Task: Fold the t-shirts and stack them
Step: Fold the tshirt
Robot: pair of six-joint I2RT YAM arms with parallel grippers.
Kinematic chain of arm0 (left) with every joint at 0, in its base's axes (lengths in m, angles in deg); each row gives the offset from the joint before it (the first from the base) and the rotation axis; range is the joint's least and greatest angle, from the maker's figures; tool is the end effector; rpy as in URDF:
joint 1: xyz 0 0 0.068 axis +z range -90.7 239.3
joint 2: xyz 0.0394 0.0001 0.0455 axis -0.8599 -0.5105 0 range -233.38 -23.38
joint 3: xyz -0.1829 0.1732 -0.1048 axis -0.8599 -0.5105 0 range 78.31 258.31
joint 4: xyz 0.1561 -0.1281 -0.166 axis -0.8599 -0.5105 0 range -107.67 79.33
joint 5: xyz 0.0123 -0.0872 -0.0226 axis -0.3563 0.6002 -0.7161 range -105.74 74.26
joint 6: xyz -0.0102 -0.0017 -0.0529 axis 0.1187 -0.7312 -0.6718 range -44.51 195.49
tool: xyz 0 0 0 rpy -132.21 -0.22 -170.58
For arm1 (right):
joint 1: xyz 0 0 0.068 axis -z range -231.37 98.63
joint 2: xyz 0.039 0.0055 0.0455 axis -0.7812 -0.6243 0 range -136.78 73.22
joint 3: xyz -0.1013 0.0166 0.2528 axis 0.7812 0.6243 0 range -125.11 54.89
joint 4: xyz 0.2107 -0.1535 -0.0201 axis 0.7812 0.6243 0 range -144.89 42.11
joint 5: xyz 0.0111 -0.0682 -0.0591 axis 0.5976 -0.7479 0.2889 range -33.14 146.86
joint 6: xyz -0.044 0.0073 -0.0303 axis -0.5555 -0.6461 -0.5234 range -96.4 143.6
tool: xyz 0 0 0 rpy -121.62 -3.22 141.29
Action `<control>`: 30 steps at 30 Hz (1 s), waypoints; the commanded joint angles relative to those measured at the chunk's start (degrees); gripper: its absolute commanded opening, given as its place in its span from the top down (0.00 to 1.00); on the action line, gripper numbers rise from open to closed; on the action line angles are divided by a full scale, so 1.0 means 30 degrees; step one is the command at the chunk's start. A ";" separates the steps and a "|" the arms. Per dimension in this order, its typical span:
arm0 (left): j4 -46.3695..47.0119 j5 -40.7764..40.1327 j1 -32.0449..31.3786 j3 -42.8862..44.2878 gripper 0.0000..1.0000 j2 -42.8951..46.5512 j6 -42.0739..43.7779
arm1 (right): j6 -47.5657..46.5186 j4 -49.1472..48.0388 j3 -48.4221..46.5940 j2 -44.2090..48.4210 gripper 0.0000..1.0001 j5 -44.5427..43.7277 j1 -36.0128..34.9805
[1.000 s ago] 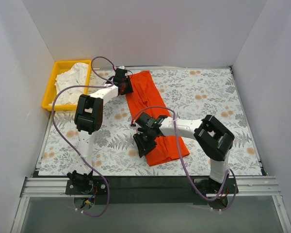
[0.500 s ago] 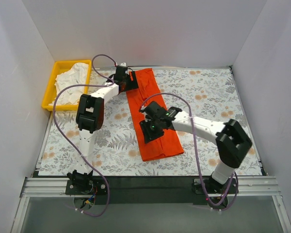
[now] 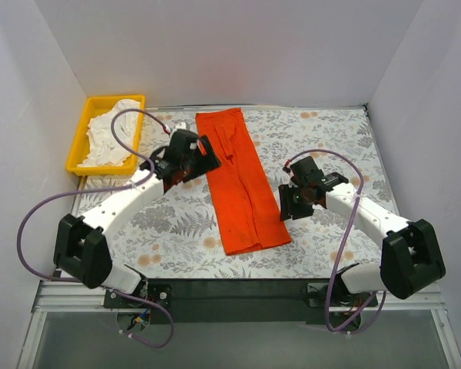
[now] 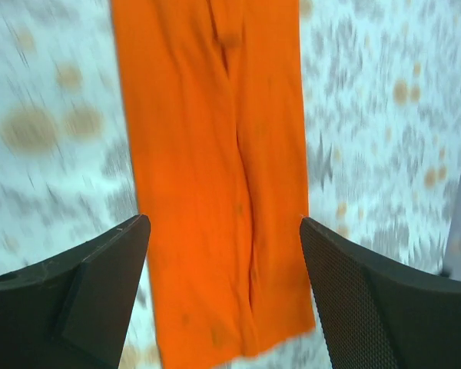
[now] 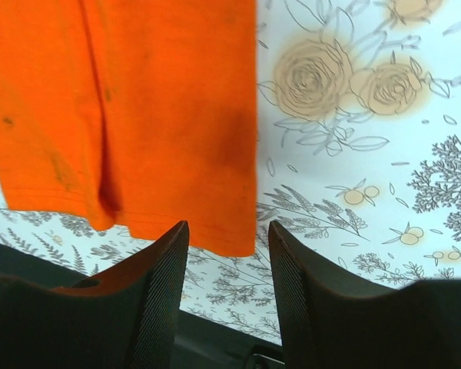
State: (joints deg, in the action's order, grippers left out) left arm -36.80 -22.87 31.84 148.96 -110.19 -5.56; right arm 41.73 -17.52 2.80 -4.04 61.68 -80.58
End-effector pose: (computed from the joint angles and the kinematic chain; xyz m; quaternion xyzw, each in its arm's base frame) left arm 0.3020 -0.1520 0.2930 -0.4339 0.8035 -0.2943 0.2819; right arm 0.2252 0.1293 0.2241 -0.1036 0.9650 0.1327 0.2009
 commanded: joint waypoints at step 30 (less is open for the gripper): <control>-0.3917 -0.1754 -1.0708 -0.6647 0.43 -0.0449 -1.1594 | -0.0301 -0.2523 0.4152 -0.0411 0.61 0.2290 0.1007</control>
State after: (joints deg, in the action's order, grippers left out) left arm -48.12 -27.13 0.45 127.24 -111.06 -37.98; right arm 40.31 -23.82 14.38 -5.02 67.56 -77.59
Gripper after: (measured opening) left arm 0.572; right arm 0.388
